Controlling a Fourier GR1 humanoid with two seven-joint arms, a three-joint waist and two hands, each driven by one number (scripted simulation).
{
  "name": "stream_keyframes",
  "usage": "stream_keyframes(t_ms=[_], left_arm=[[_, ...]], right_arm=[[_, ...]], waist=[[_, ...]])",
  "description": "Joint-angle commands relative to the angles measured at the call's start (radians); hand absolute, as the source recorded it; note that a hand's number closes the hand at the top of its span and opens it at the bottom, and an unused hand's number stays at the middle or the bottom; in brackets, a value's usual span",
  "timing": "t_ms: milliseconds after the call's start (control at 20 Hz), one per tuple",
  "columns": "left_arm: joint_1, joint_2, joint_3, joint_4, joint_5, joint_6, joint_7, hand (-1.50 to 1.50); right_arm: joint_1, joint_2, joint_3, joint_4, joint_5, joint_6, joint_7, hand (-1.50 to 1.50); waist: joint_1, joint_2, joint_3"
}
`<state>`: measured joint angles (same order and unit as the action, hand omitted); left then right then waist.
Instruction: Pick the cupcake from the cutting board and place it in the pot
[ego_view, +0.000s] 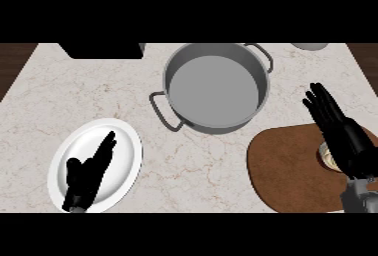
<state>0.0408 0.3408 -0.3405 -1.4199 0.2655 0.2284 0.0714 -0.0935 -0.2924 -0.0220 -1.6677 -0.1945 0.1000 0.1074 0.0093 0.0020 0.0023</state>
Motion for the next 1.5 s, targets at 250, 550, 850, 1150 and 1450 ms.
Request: stream_keyframes(t_ms=[250,550,850,1150,1450], left_arm=[[-0.194,0.0,0.116,-0.213,-0.001,0.088,0.101,0.0],[-0.133,-0.017,0.116,-0.196,0.046,0.059,0.096,0.0],[-0.167,0.035,0.158,-0.263,0.044,0.05,0.181,0.0],[-0.143,-0.033,0.094,-0.294,-0.015,0.109,0.179,0.0],[-0.198,-0.024,0.123,-0.249,-0.001,0.076,0.217,0.0]], right_arm=[[-0.131,-0.026,-0.163,0.183,-0.282,0.185,-0.019,-1.5],[0.103,-0.157,-0.203,0.026,0.255,-0.107,-0.401,-1.5],[0.299,-0.312,-0.325,-0.118,0.276,-0.019,-0.381,-1.5],[0.387,-0.51,-0.43,-0.275,0.248,0.166,-0.165,-1.5],[0.348,-0.616,-0.423,-0.402,0.181,0.312,0.183,-1.5]], waist=[[0.002,0.001,0.001],[-0.041,-0.007,0.0],[-0.035,-0.008,-0.003],[-0.03,-0.008,-0.004],[-0.016,-0.003,-0.005]])
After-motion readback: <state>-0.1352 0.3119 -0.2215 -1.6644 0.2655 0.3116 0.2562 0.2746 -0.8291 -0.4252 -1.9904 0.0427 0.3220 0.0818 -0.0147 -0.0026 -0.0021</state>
